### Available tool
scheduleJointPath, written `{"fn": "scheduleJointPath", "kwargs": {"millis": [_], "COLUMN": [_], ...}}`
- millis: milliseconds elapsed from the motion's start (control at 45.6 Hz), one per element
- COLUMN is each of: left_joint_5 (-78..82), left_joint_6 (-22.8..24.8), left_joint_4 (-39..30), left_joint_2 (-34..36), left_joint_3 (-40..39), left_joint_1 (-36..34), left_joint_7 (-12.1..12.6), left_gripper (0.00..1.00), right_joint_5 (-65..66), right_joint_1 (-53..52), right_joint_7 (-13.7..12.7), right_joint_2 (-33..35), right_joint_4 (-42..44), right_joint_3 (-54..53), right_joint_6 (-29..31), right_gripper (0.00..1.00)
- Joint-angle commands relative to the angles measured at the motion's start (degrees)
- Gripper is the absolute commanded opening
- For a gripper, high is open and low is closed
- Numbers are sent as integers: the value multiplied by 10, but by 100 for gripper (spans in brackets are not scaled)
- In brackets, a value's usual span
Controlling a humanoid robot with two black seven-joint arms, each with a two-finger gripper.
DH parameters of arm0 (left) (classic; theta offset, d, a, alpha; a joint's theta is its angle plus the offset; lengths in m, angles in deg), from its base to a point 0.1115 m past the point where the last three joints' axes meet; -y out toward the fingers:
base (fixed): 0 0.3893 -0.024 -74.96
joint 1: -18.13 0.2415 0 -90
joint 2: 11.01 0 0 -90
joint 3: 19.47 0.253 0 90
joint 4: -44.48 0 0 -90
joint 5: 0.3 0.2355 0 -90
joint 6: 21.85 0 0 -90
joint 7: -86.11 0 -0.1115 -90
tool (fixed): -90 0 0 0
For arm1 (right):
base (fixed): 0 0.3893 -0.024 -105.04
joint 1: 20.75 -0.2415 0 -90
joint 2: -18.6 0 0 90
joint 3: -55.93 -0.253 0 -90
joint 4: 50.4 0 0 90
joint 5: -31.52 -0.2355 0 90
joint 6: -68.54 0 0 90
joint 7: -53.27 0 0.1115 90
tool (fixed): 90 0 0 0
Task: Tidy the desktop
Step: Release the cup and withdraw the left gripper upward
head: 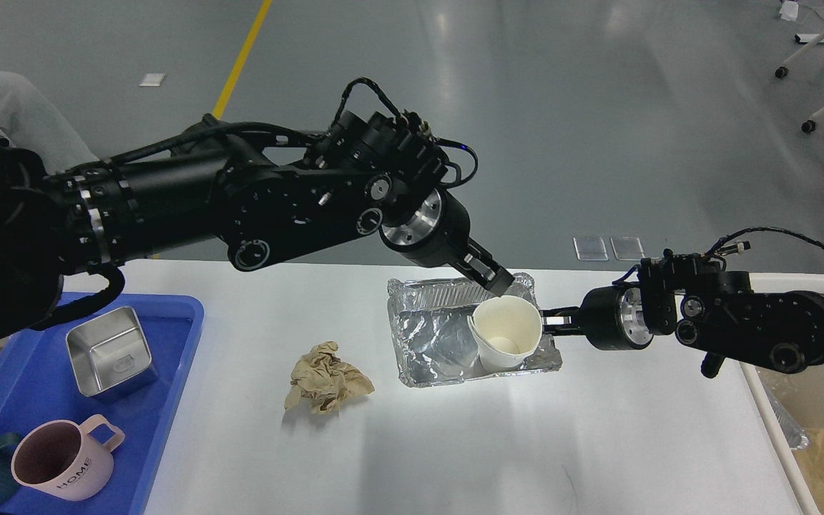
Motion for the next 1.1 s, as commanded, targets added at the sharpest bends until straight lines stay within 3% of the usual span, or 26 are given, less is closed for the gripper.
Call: {"fn": "scheduleJointPath", "kwargs": {"millis": [0, 197, 373, 592, 724, 856, 1075], "left_joint_5": [1, 3, 34, 221, 226, 224, 200], "left_joint_6": [0, -8, -61, -133, -140, -140, -132], "left_joint_4": [-1, -13, -44, -202, -288, -346, -383], "left_joint_2": [55, 176, 286, 443, 543, 635, 762], "left_joint_3": [-22, -35, -17, -8, -8, -11, -35], "left_joint_1": [-6, -1, 72, 170, 182, 182, 180], "left_joint_7": [-2, -3, 0, 5, 2, -18, -115], "left_gripper": [63, 62, 60, 57, 57, 57, 59], "right_joint_5": [0, 1, 1, 1, 1, 1, 1], "right_joint_1": [0, 4, 7, 9, 9, 10, 11], "right_joint_7": [0, 0, 0, 0, 1, 1, 2], "right_joint_2": [0, 1, 2, 2, 3, -1, -2], "right_joint_4": [0, 1, 1, 1, 1, 1, 1], "right_joint_3": [0, -1, -1, -2, -2, -3, -3], "right_joint_6": [0, 0, -1, -2, -2, -3, -3], "right_gripper": [0, 0, 0, 0, 0, 0, 0]}}
